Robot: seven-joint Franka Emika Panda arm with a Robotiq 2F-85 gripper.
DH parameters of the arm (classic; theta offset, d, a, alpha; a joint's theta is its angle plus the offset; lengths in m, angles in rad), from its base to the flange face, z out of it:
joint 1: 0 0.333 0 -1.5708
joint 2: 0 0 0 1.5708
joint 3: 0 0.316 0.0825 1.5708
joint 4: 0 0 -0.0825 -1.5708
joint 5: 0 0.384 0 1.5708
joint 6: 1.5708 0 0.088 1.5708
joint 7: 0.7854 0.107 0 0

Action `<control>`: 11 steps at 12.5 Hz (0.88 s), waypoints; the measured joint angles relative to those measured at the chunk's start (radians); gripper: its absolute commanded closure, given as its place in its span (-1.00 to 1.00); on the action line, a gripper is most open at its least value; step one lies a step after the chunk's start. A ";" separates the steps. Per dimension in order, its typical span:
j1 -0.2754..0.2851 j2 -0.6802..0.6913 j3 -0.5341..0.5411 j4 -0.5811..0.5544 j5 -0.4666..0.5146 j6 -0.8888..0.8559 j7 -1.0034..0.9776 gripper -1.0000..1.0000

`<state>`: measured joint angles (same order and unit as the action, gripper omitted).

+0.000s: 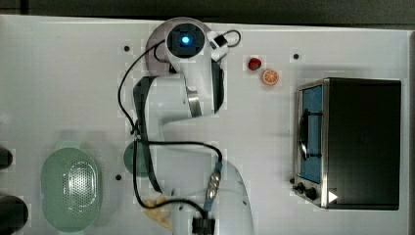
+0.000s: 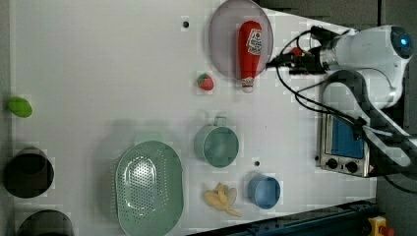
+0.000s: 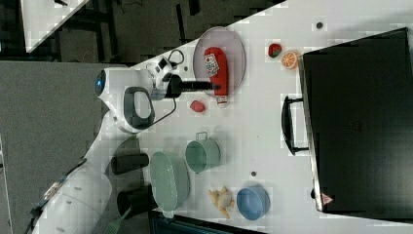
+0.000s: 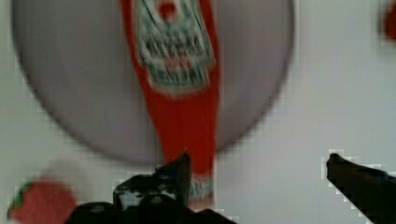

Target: Pick ketchup from plate and place it on table.

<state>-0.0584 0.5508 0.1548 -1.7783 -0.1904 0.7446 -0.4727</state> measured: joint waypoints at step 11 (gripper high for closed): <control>0.038 0.252 -0.004 0.060 -0.043 0.266 -0.017 -0.92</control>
<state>-0.0201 0.8027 0.1506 -1.7188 -0.2338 1.0107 -0.4893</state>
